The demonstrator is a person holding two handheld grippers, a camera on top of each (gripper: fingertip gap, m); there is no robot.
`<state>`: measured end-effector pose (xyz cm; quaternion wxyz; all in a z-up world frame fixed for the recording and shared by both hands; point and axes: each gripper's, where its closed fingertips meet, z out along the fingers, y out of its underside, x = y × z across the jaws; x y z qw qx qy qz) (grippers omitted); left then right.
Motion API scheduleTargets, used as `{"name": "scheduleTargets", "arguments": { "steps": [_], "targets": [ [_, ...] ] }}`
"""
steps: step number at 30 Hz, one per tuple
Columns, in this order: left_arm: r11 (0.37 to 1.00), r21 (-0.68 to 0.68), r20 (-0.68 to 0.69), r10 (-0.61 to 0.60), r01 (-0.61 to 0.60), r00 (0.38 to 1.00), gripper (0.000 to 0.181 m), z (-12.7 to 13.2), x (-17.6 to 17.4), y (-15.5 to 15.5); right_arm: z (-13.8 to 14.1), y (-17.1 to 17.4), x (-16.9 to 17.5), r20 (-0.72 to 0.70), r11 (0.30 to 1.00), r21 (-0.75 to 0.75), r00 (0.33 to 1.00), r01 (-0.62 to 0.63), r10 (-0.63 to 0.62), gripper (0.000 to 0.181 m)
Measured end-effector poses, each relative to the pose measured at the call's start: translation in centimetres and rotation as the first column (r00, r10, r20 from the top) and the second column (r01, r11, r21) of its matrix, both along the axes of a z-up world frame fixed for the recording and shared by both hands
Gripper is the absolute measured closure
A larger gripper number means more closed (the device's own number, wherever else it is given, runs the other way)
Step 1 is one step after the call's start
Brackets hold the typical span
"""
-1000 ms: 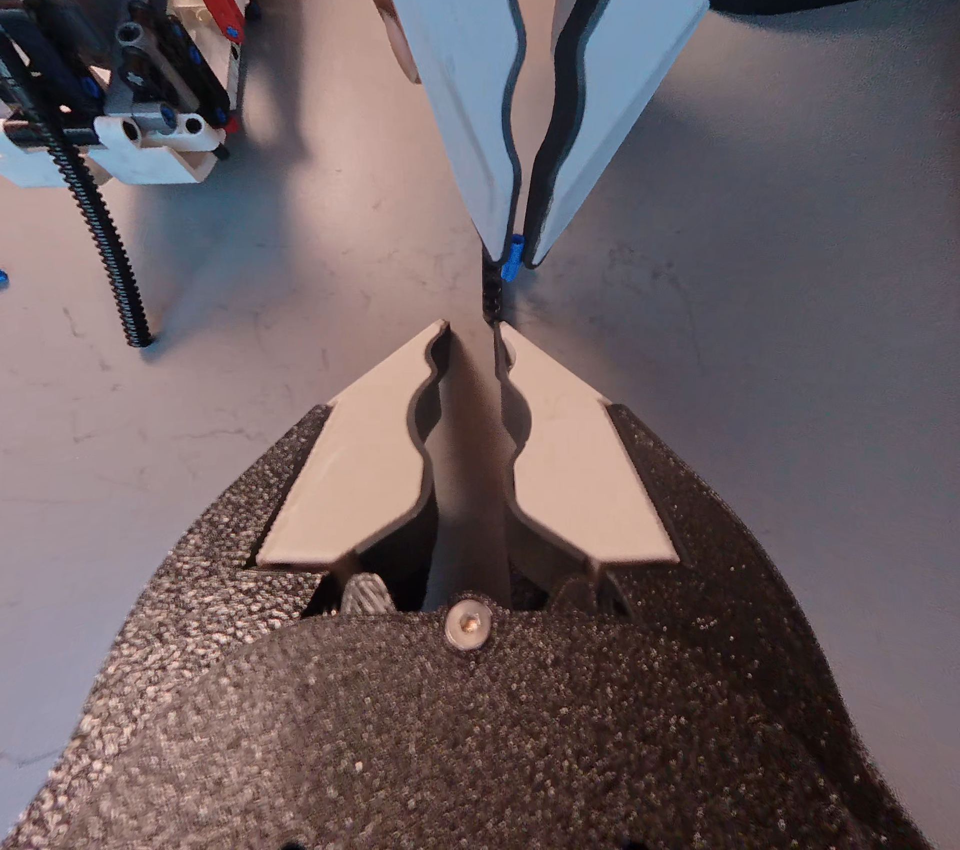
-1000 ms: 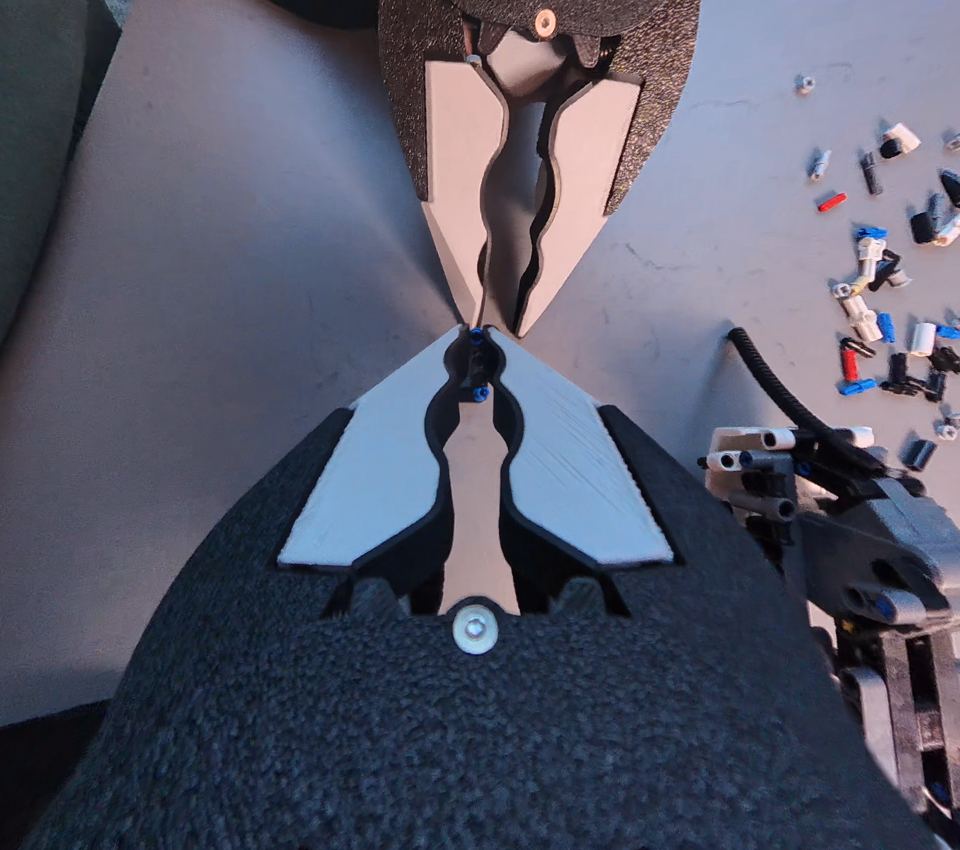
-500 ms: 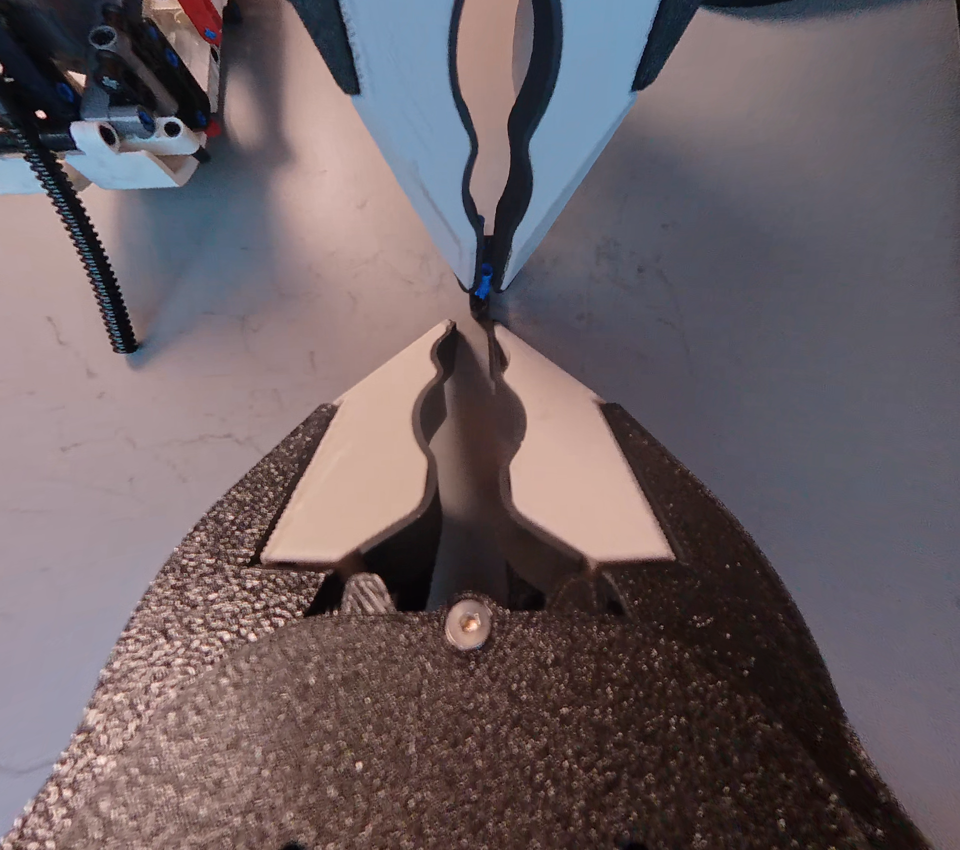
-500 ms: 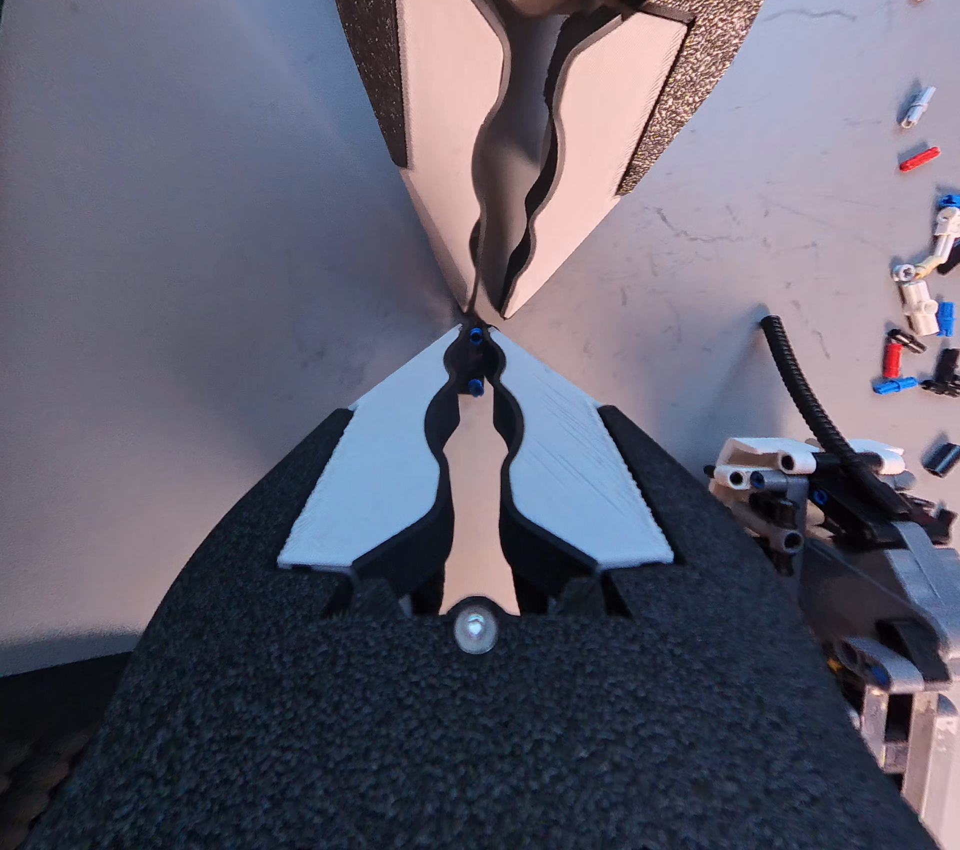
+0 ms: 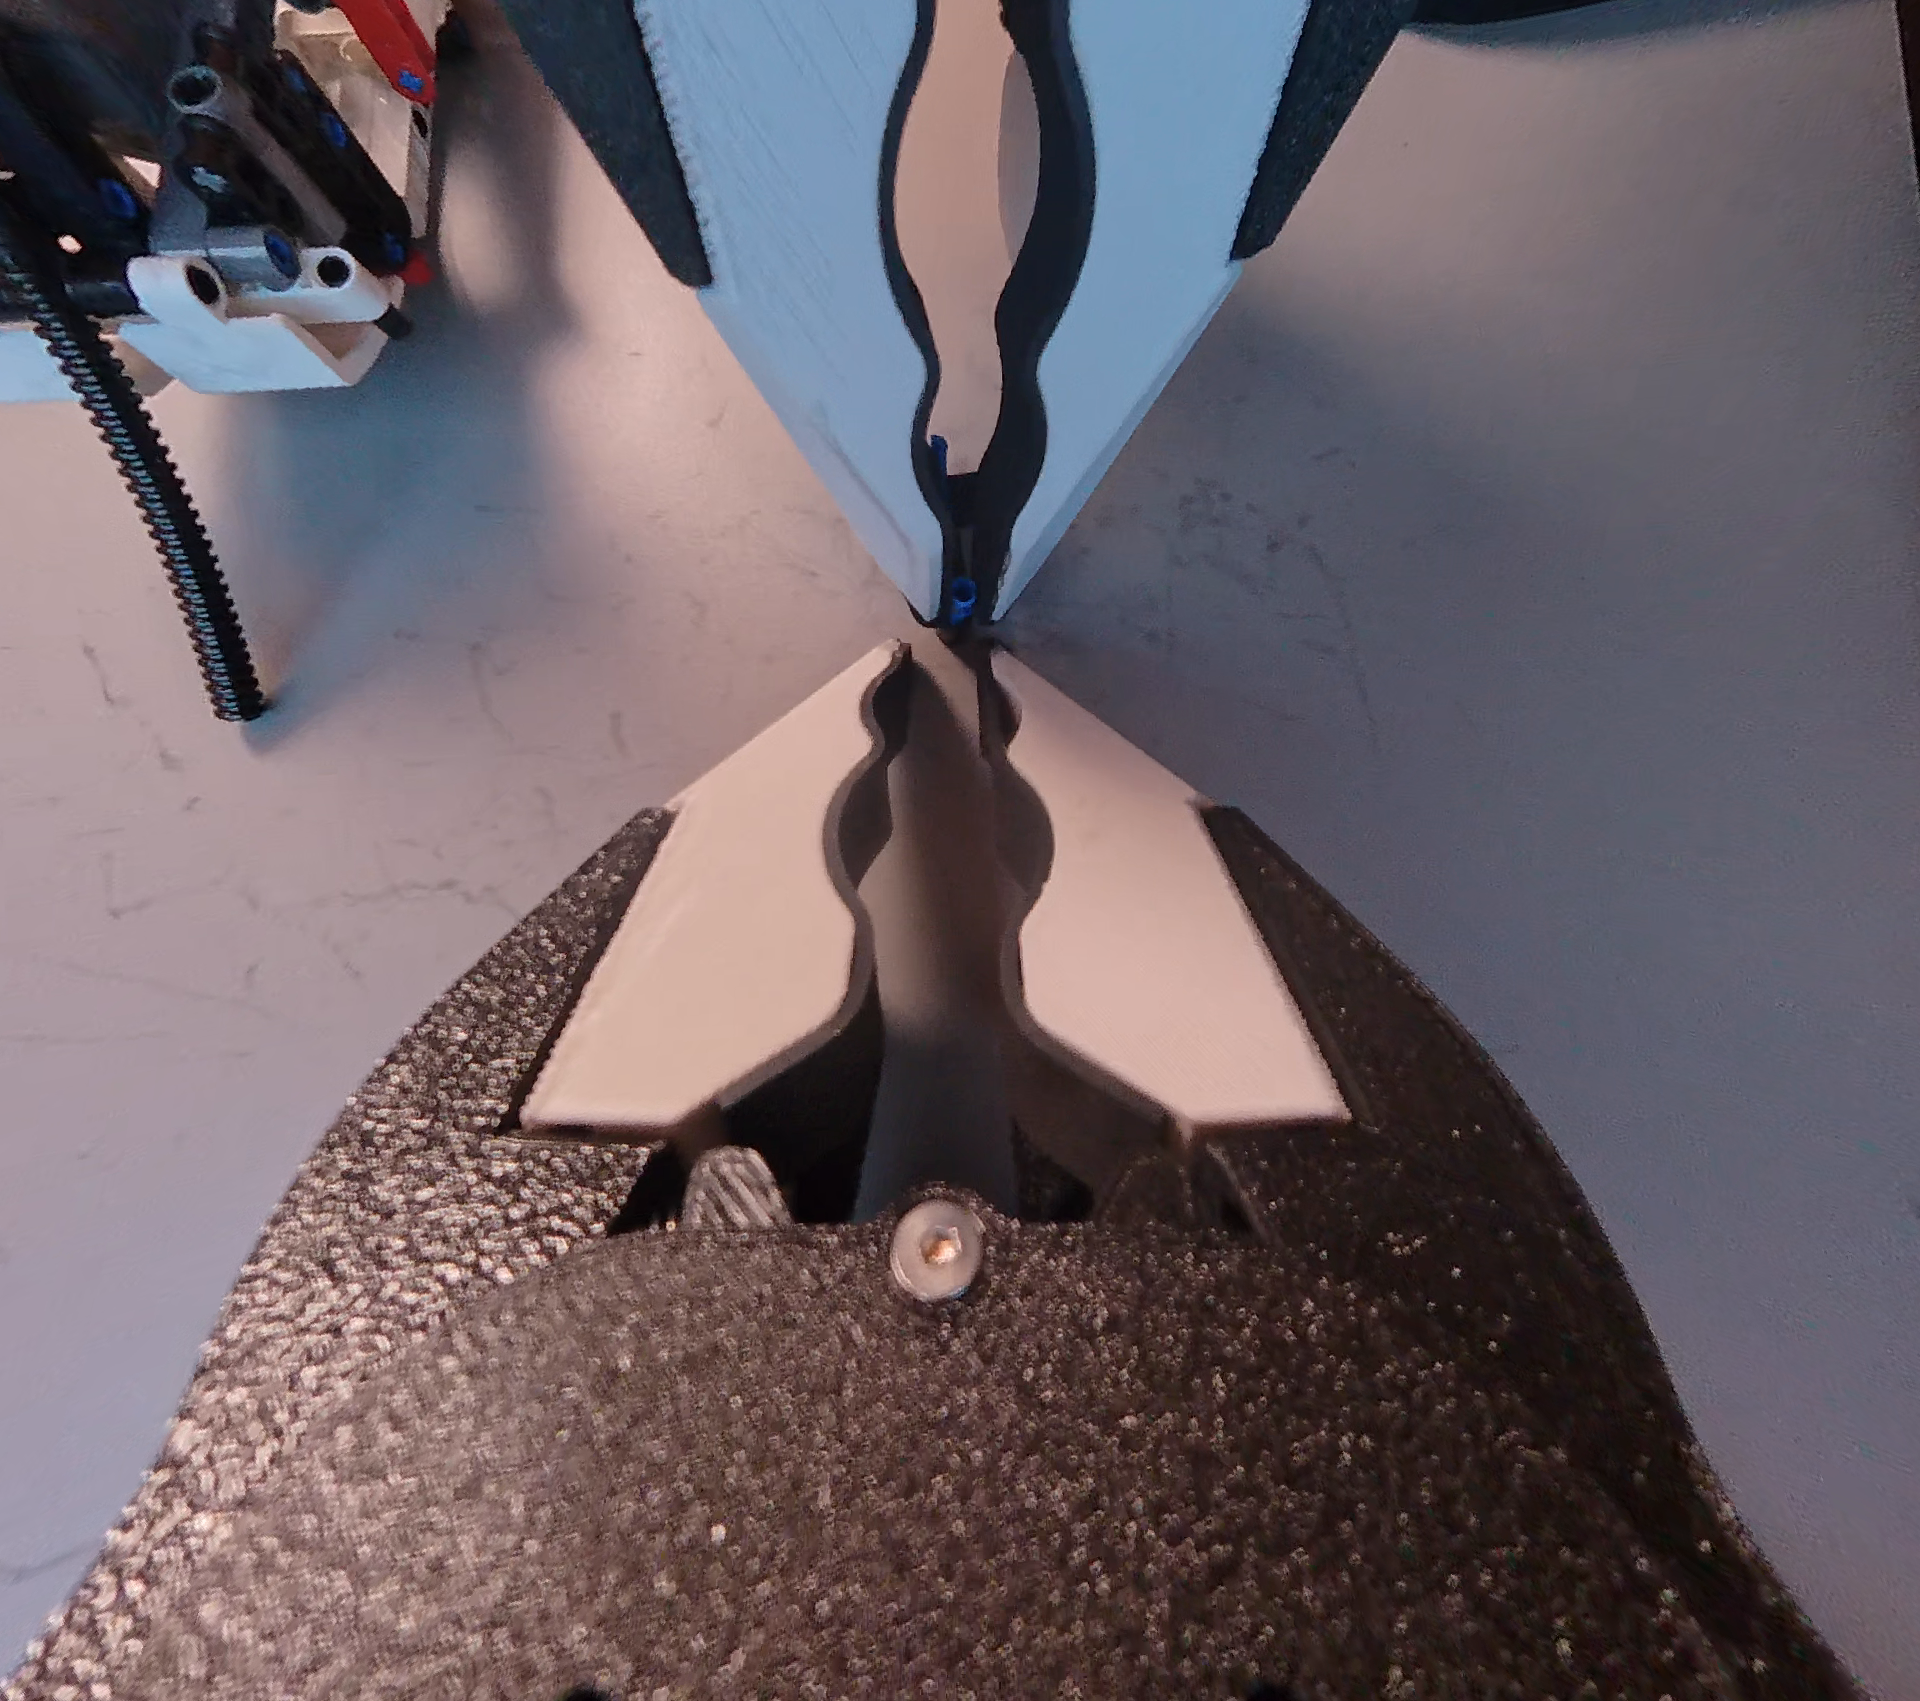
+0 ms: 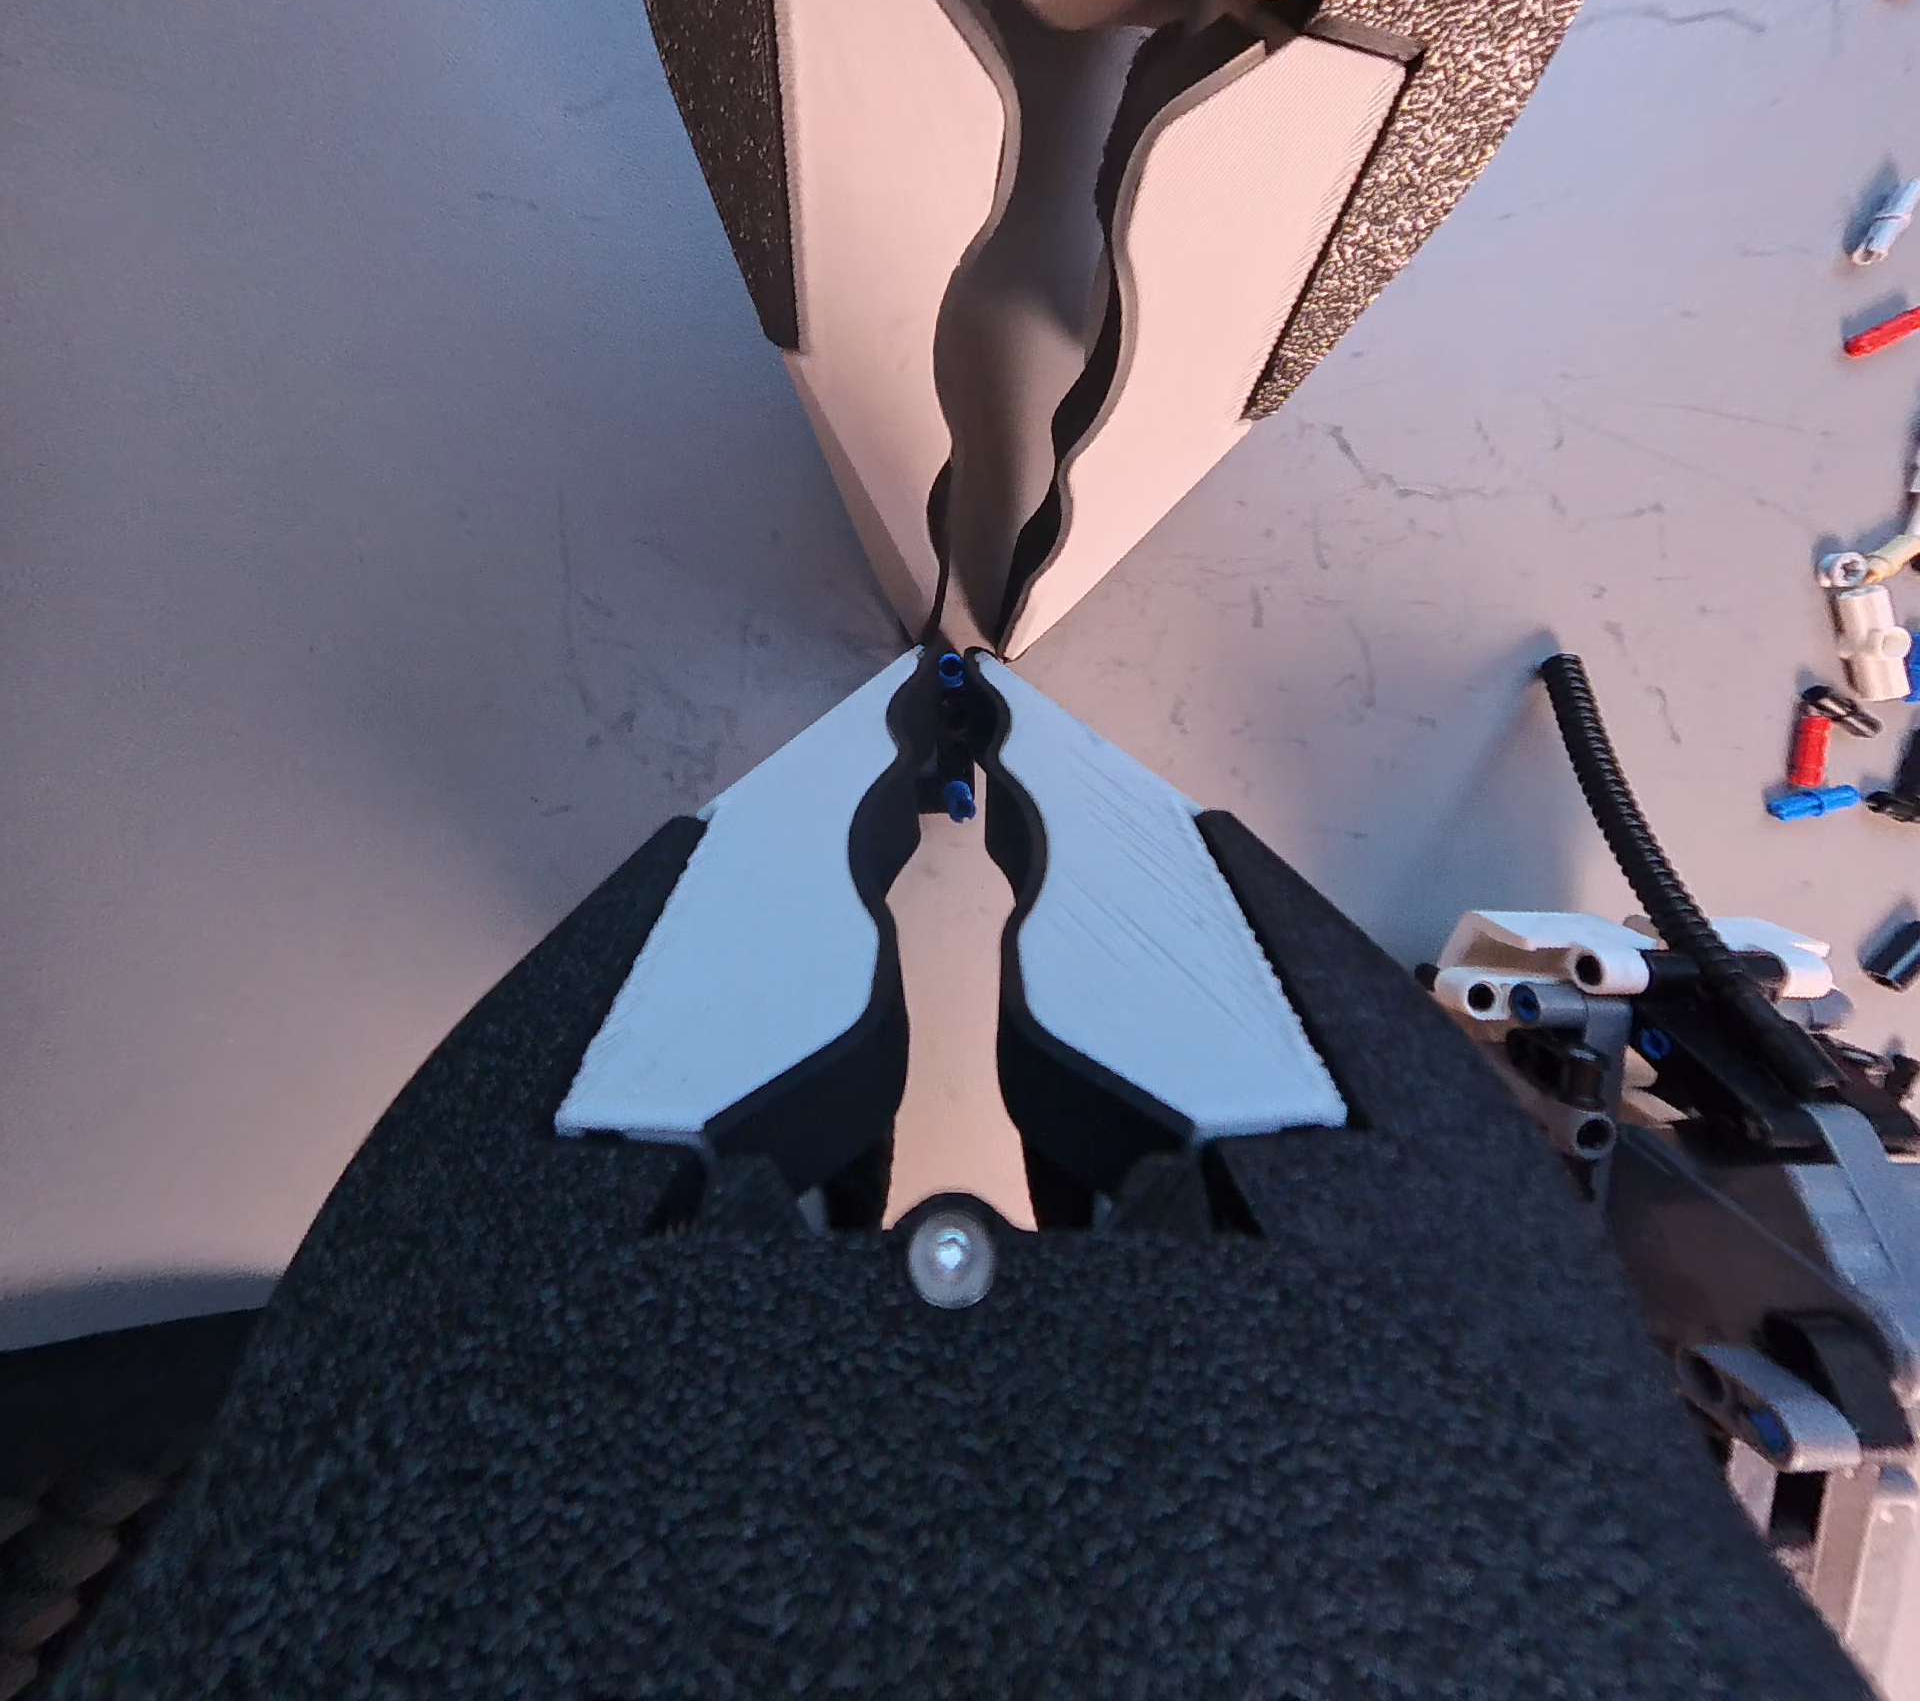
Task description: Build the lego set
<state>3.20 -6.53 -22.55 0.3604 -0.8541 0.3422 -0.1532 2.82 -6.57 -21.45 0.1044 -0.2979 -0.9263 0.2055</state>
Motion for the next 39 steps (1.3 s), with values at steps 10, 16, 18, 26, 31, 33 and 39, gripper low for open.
{"name": "scheduleTargets", "arguments": {
  "steps": [10,16,18,26,31,33,39],
  "targets": [
    [1.000,0.000,-0.003,0.000,0.000,1.000,0.171,0.0,0.1,0.0,-0.6,0.5,0.6,-0.001,0.995,-0.096,1.000,-0.021,0.021,0.177],
    [1.000,-0.009,0.010,0.000,0.000,1.000,0.172,0.0,0.1,0.0,-0.6,0.6,0.6,0.015,0.998,-0.044,0.999,-0.044,0.044,0.177],
    [1.000,-0.007,0.008,0.001,-0.001,1.000,0.172,0.0,0.1,0.0,-0.7,0.6,0.7,0.037,0.998,-0.016,0.997,-0.060,0.061,0.177],
    [1.000,-0.007,0.009,0.007,-0.007,1.000,0.172,0.0,0.1,0.0,-0.6,0.1,0.4,-0.007,1.000,-0.004,1.000,-0.025,0.025,0.176],
    [1.000,-0.008,0.009,0.008,-0.008,1.000,0.172,0.0,0.1,0.0,-0.4,0.1,0.6,-0.059,1.000,-0.004,0.998,0.011,-0.011,0.144],
    [1.000,-0.008,0.010,0.008,-0.007,1.000,0.172,0.0,0.1,0.0,-0.1,0.1,0.7,-0.087,1.000,0.015,0.996,0.000,0.001,0.146],
    [1.000,-0.011,0.011,0.007,-0.007,1.000,0.172,0.0,0.1,-0.1,0.8,-0.1,0.5,-0.190,0.998,0.056,0.982,-0.003,0.014,0.174]
  ]
}}
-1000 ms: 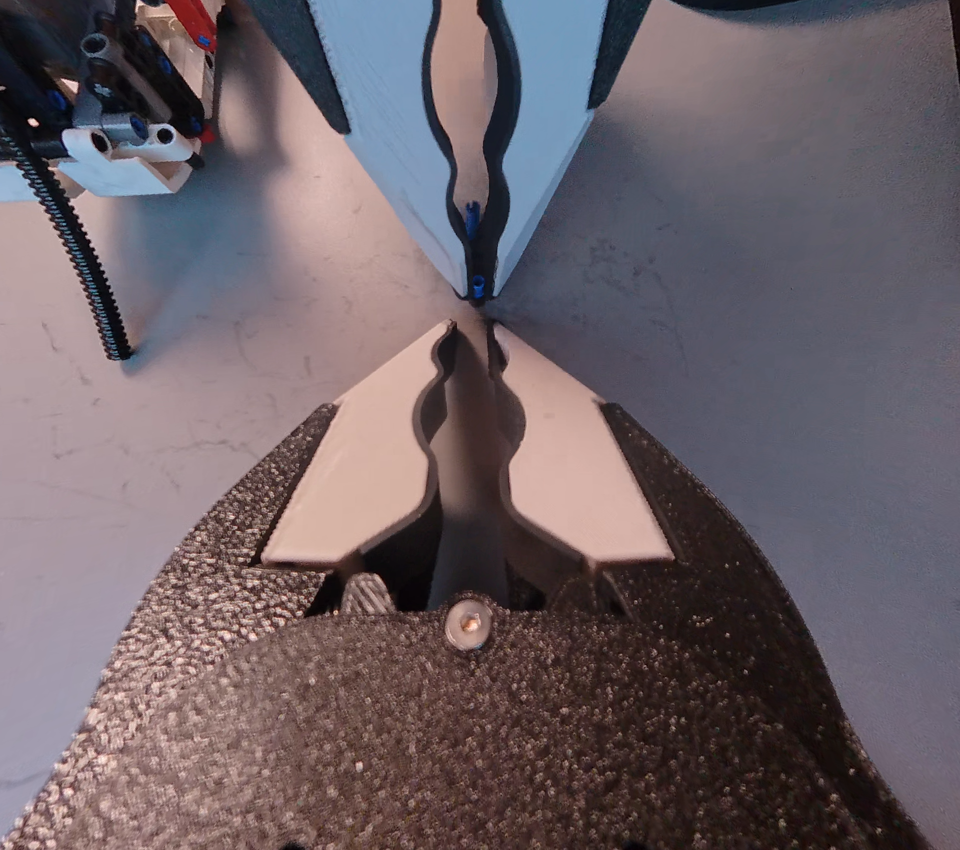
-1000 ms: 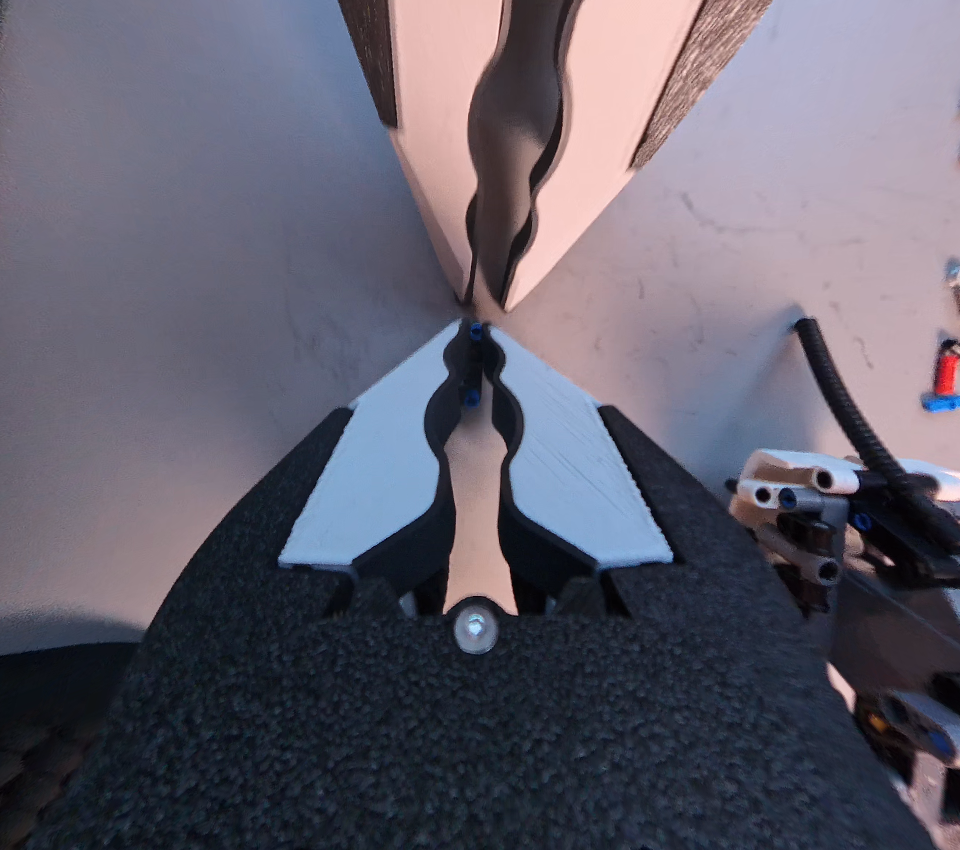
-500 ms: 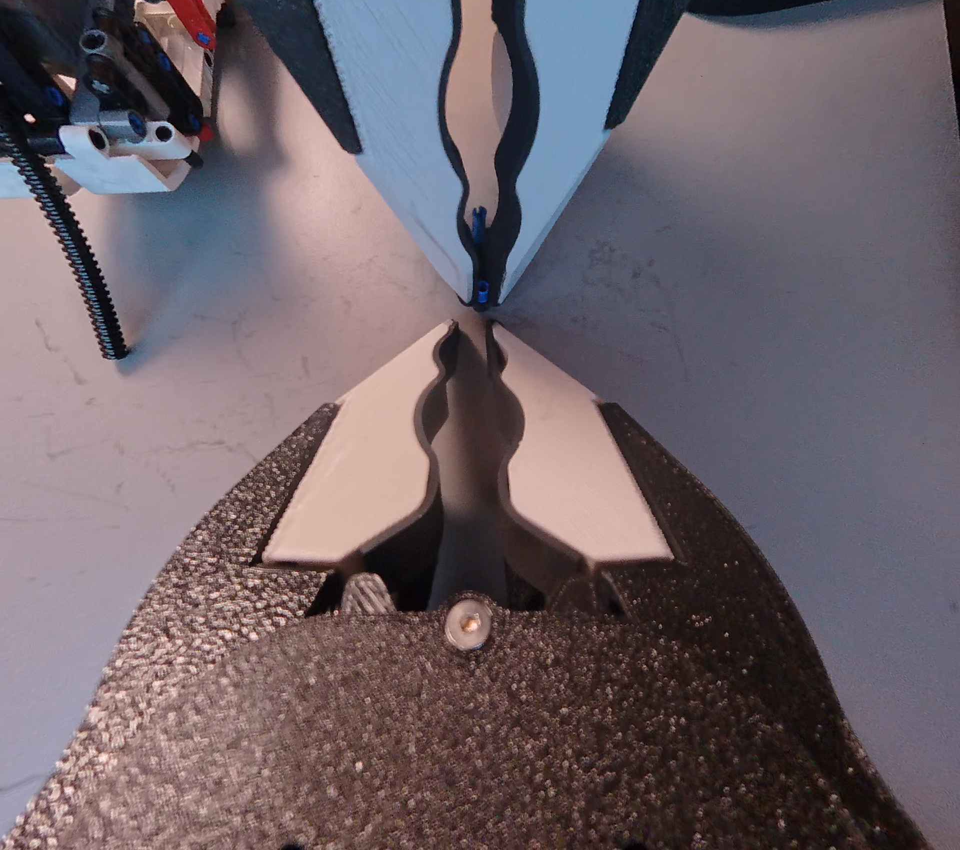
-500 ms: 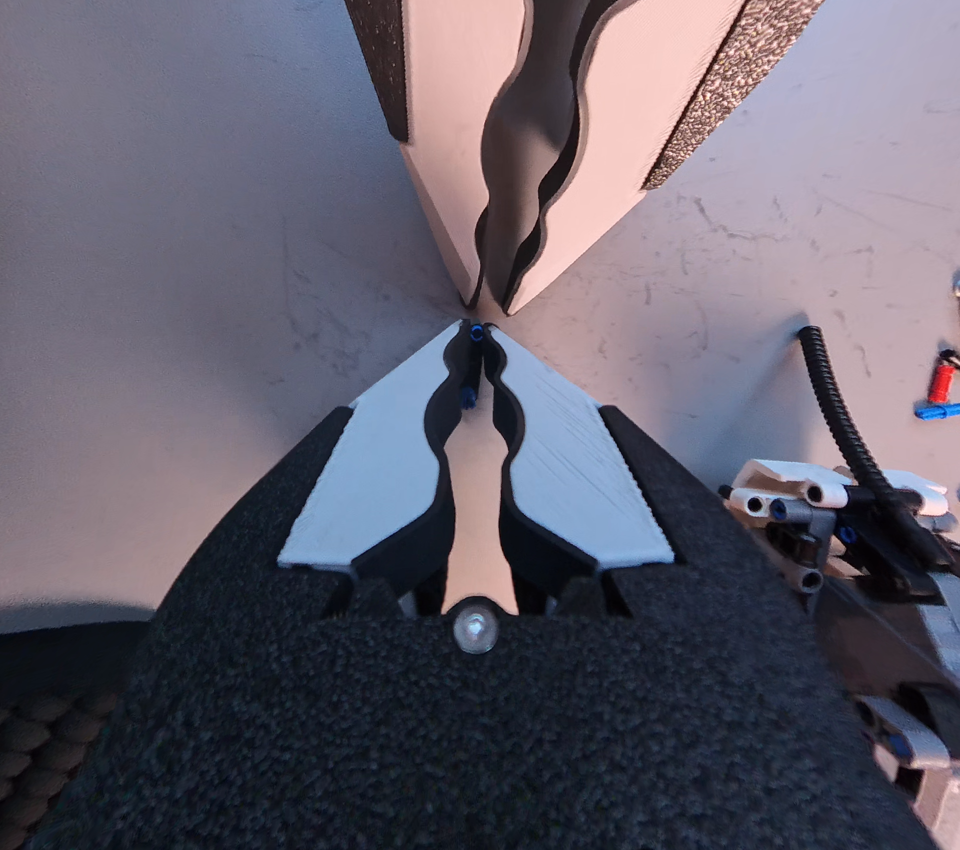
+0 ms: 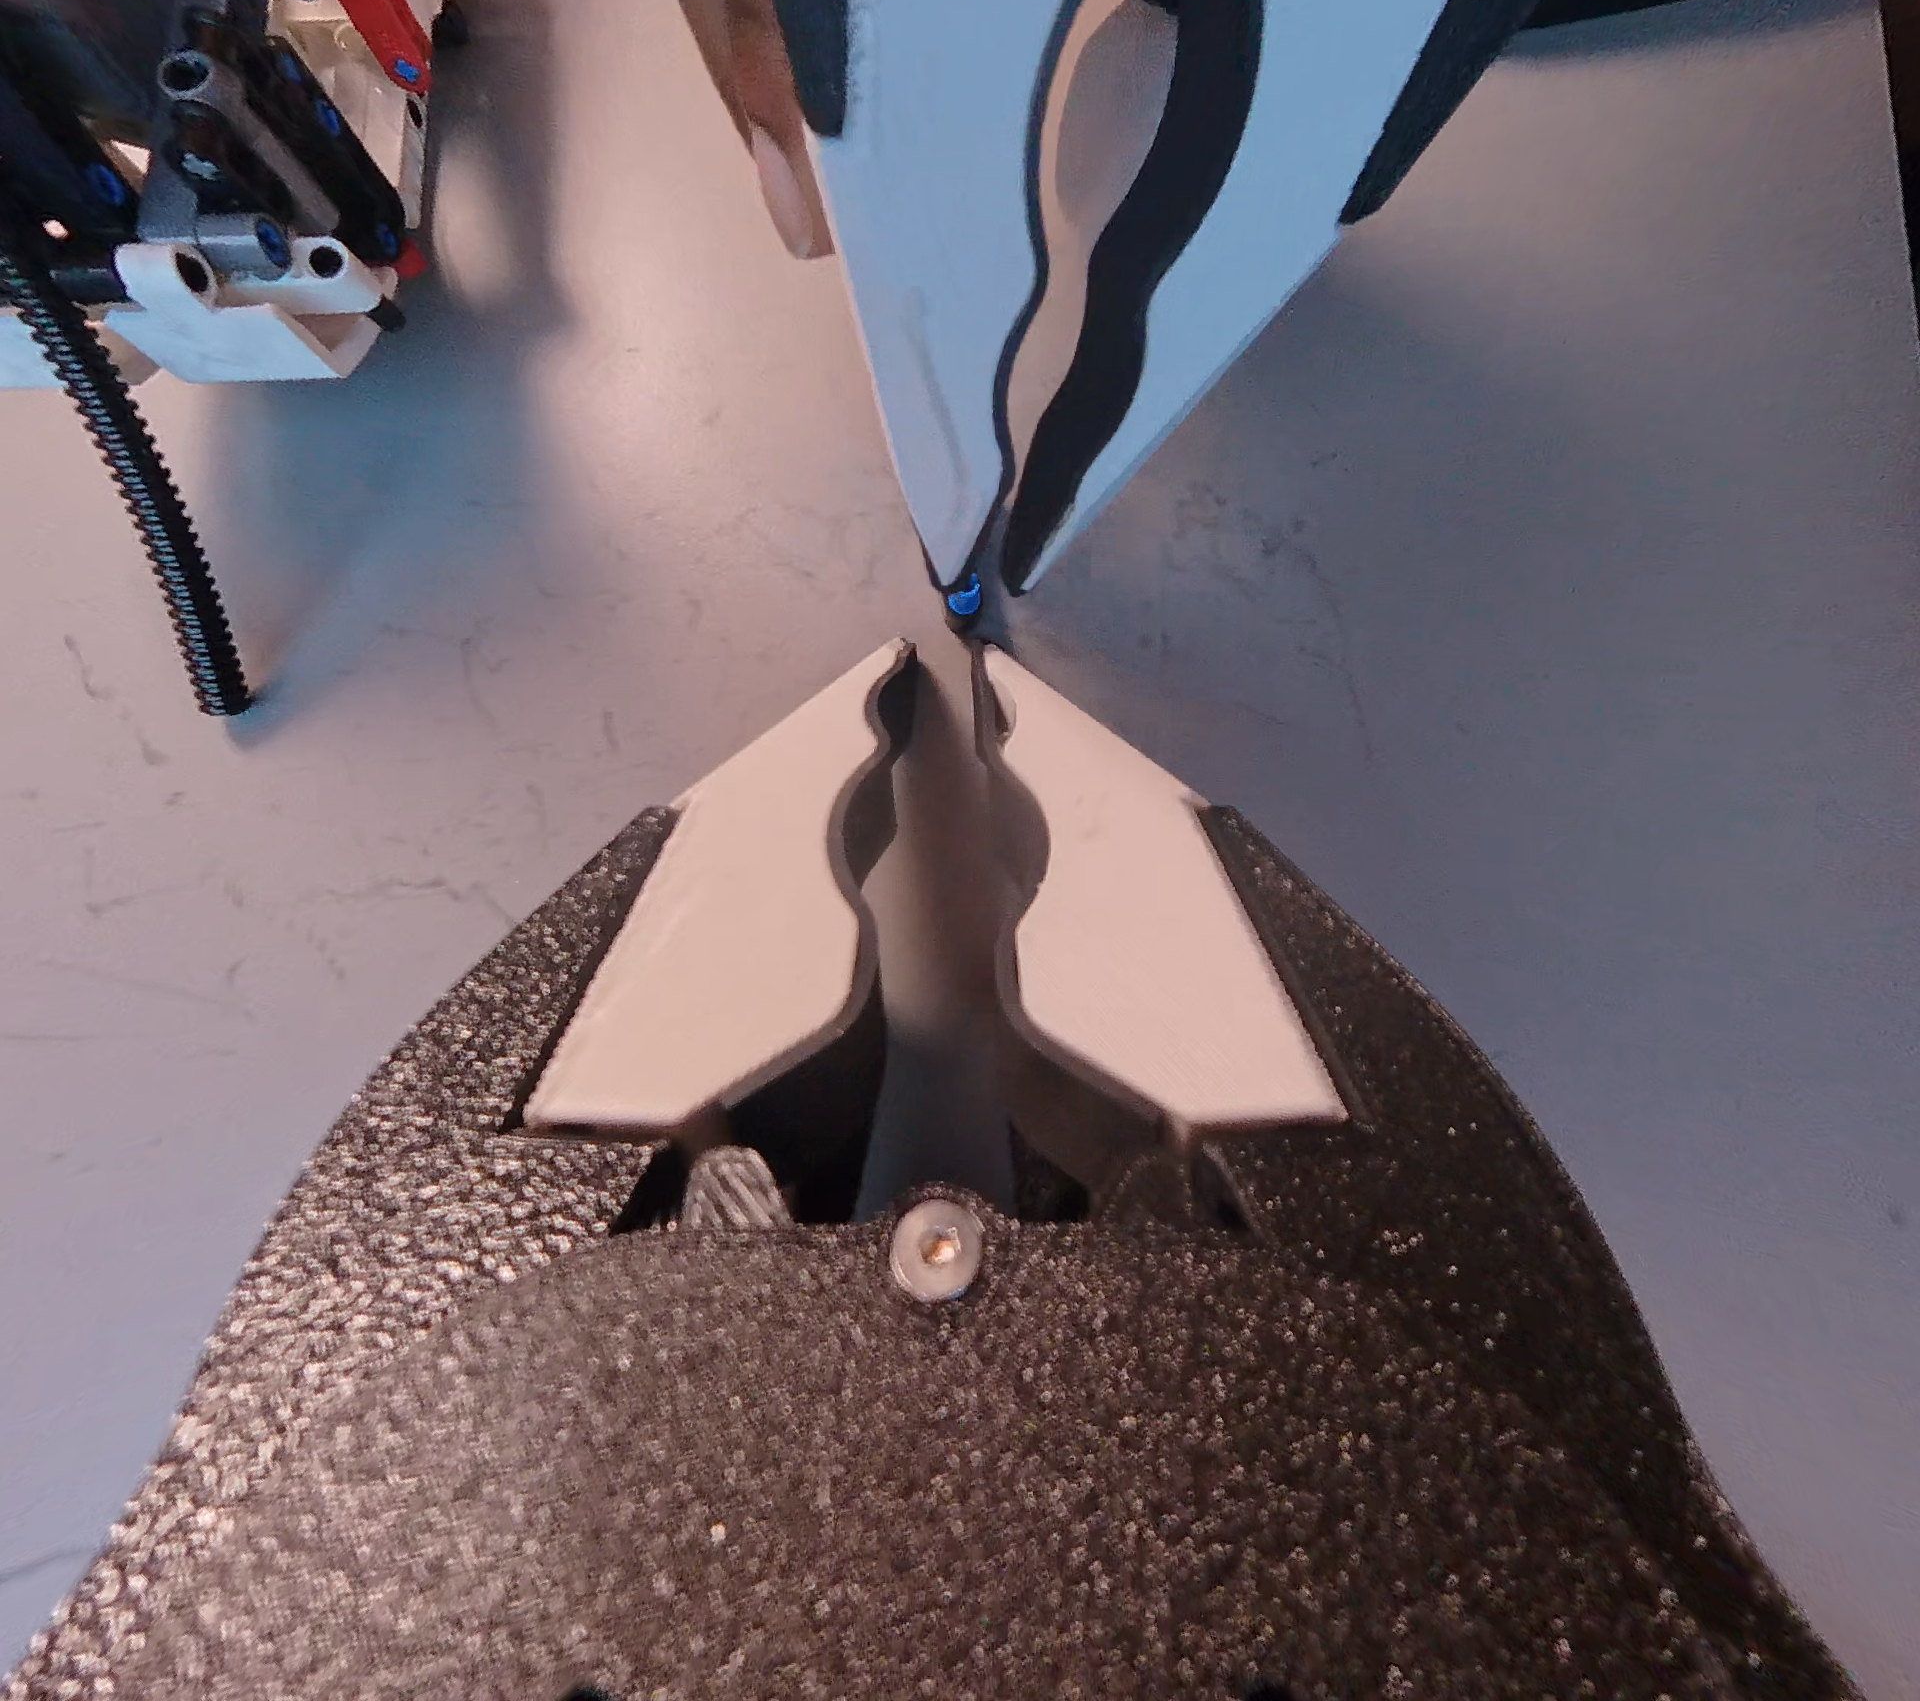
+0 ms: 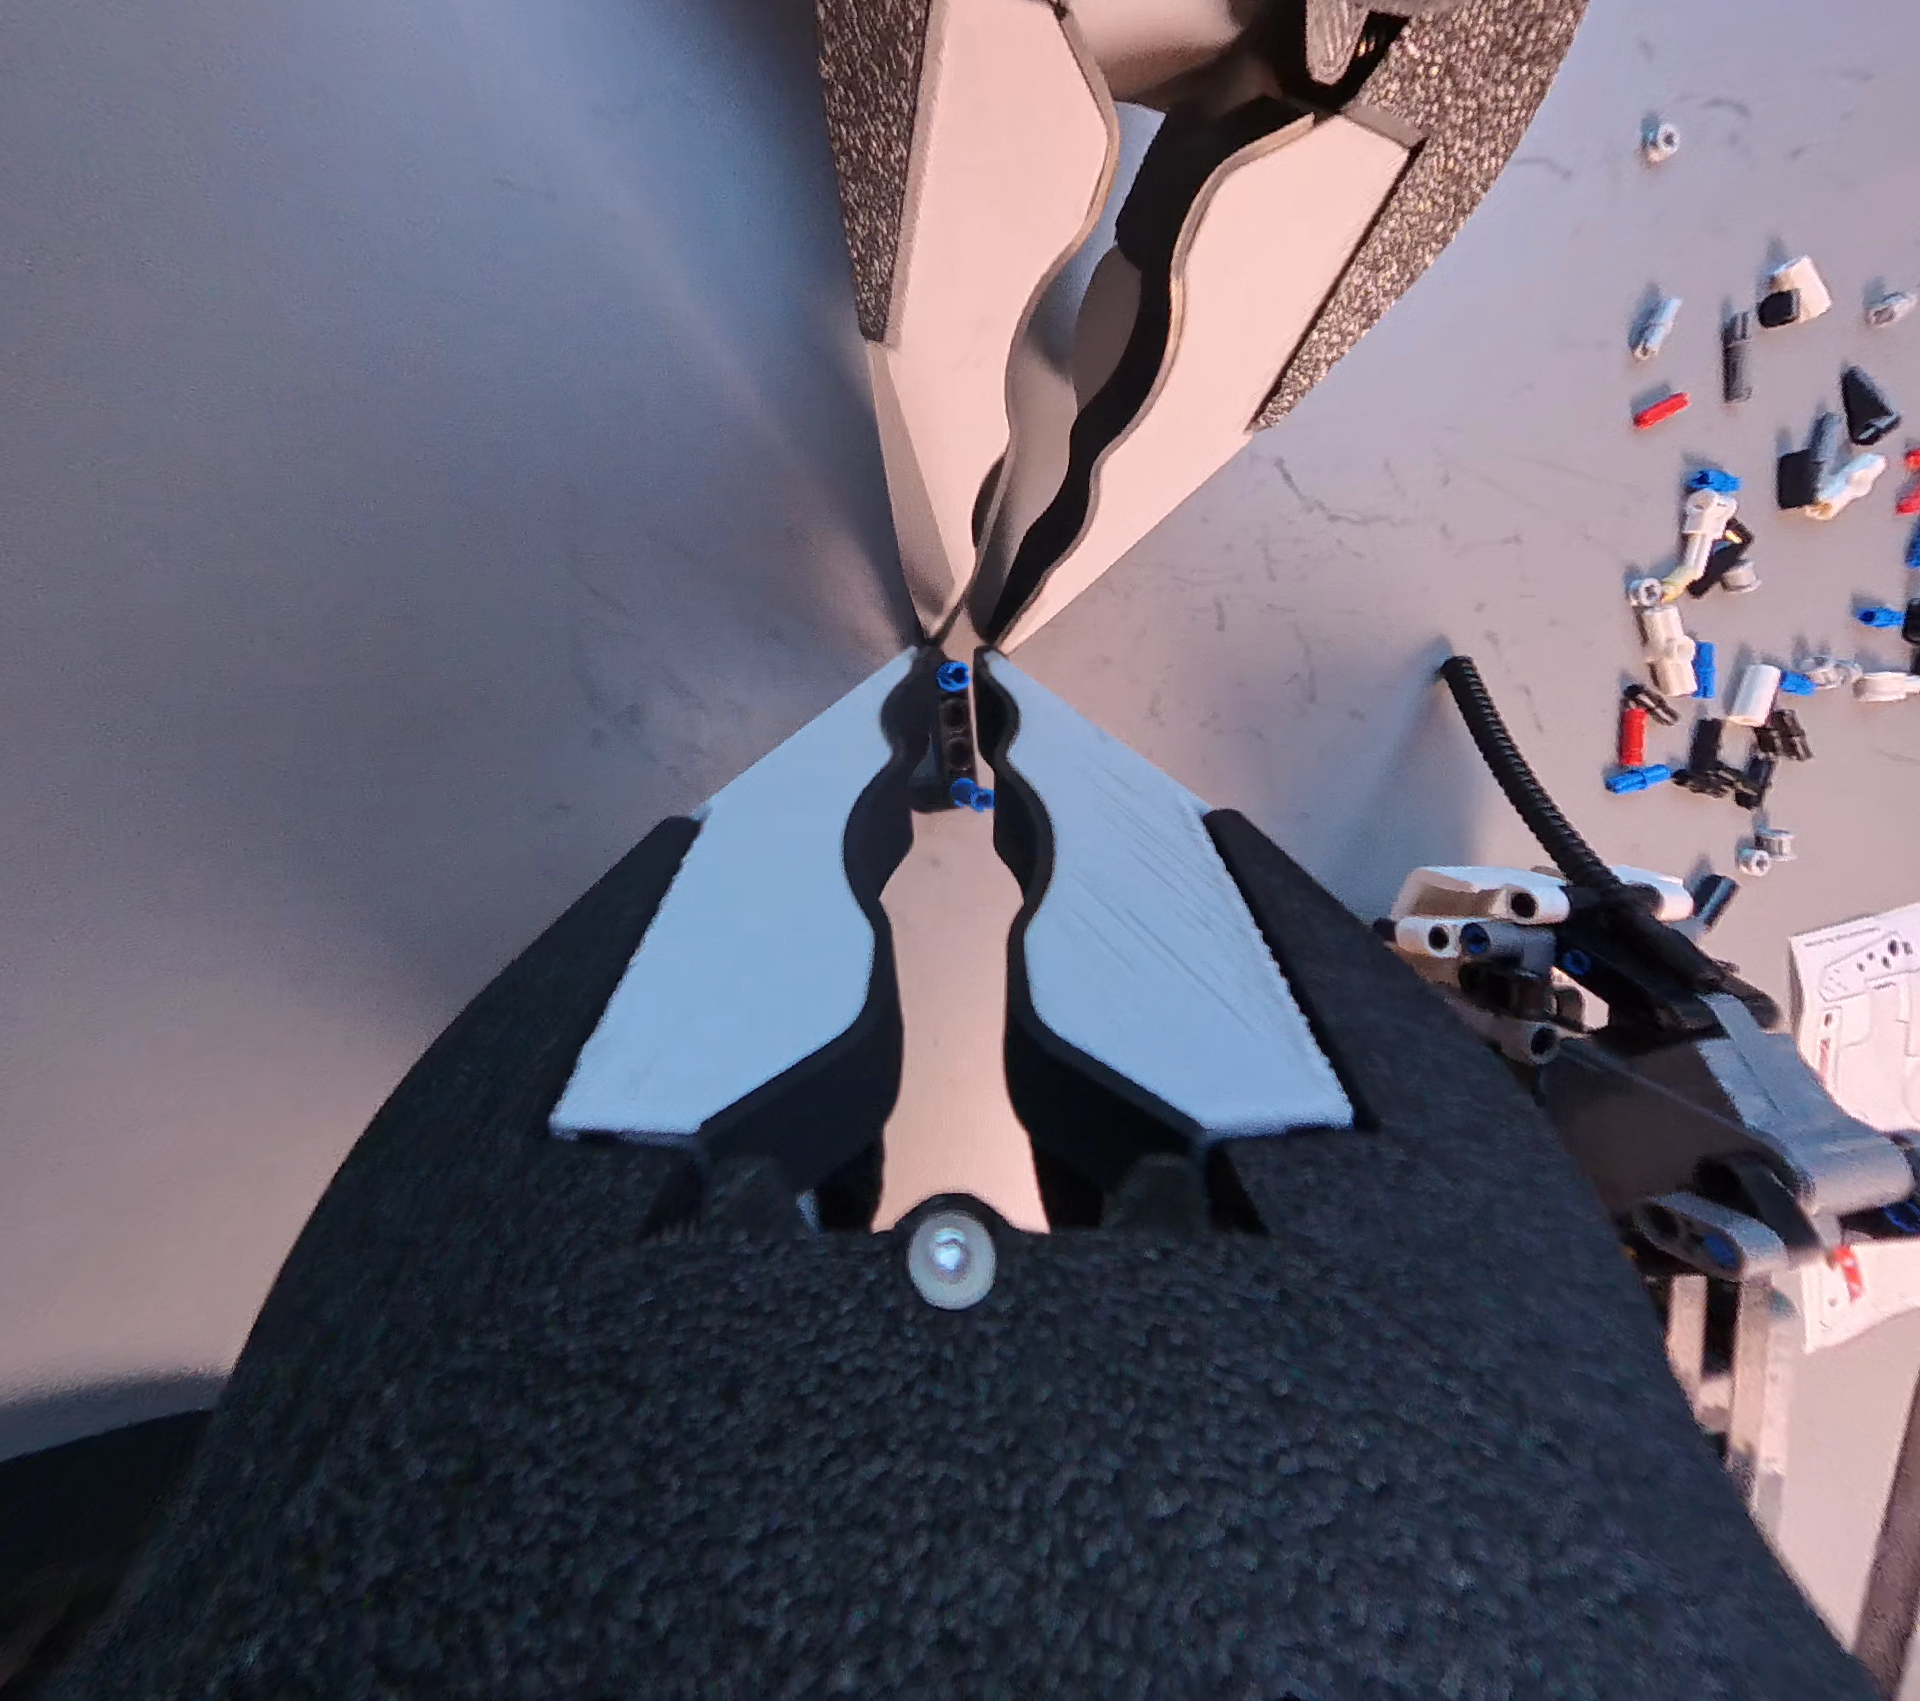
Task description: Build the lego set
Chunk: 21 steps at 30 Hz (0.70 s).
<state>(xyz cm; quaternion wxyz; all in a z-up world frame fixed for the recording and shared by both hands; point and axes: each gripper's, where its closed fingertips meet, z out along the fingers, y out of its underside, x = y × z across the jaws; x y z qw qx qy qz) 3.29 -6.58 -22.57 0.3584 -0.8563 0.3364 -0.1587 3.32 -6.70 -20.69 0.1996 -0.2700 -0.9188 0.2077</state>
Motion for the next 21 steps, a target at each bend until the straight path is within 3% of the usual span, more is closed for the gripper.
{"name": "scheduleTargets", "arguments": {
  "steps": [10,21],
  "targets": [
    [1.000,0.003,-0.004,0.001,-0.001,1.000,0.172,0.00,0.02,0.00,-0.83,0.37,-0.08,0.042,0.991,0.120,0.998,-0.053,0.048,0.179],
    [0.999,0.017,-0.016,-0.027,0.027,1.000,0.166,0.00,1.00,-0.13,-0.82,0.29,-0.13,0.029,0.994,0.107,0.999,-0.016,0.013,0.178]
  ]
}}
